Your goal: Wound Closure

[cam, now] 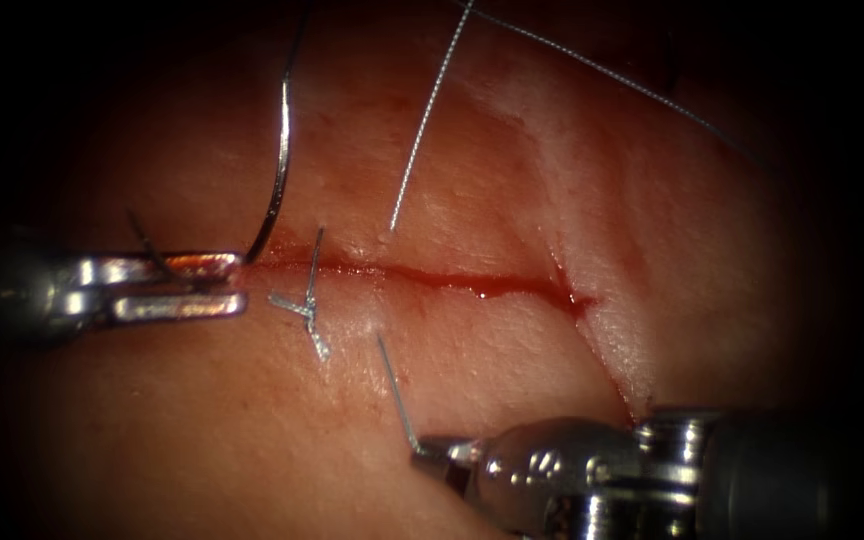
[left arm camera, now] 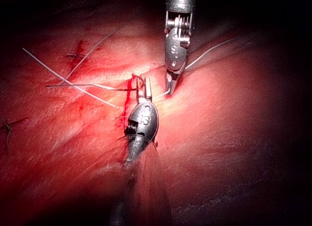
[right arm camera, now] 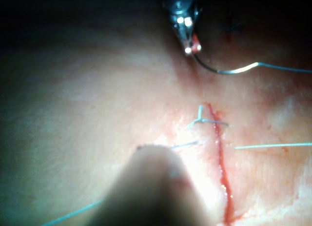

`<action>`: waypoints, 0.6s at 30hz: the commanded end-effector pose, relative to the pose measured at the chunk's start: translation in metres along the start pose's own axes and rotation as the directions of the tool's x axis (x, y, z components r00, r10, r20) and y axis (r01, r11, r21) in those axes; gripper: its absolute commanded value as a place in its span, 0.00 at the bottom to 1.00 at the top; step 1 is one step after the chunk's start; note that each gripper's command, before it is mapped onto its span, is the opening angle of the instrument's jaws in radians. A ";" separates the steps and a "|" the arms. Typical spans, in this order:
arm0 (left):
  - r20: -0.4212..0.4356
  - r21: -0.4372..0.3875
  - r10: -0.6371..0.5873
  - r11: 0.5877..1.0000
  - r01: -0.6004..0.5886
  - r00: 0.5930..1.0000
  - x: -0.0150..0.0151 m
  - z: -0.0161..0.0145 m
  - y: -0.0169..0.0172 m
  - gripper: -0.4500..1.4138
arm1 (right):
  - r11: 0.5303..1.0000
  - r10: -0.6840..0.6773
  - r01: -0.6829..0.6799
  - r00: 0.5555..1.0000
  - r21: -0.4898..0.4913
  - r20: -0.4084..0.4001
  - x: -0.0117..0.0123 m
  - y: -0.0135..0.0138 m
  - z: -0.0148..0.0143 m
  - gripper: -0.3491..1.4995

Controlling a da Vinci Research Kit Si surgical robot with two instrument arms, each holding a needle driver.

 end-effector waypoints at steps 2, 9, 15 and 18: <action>-0.001 -0.001 0.000 1.000 0.000 1.000 -0.0006 0.0006 0.0002 0.00 | 1.000 -0.015 0.015 1.000 0.008 0.014 -0.0005 -0.0013 0.0004 0.00; -0.002 -0.001 0.000 1.000 0.000 1.000 -0.0006 0.0005 0.0002 0.00 | 0.999 0.005 -0.007 0.999 0.035 0.042 -0.0038 -0.0027 -0.0013 0.00; -0.001 -0.001 0.000 1.000 0.000 1.000 -0.0006 0.0006 0.0002 0.00 | 0.999 0.020 -0.022 0.999 0.049 0.041 -0.0059 -0.0032 -0.0032 0.00; -0.001 0.000 0.000 1.000 0.000 1.000 -0.0006 0.0007 0.0002 0.00 | 0.998 0.031 -0.034 0.999 0.053 0.041 -0.0066 -0.0033 -0.0038 0.00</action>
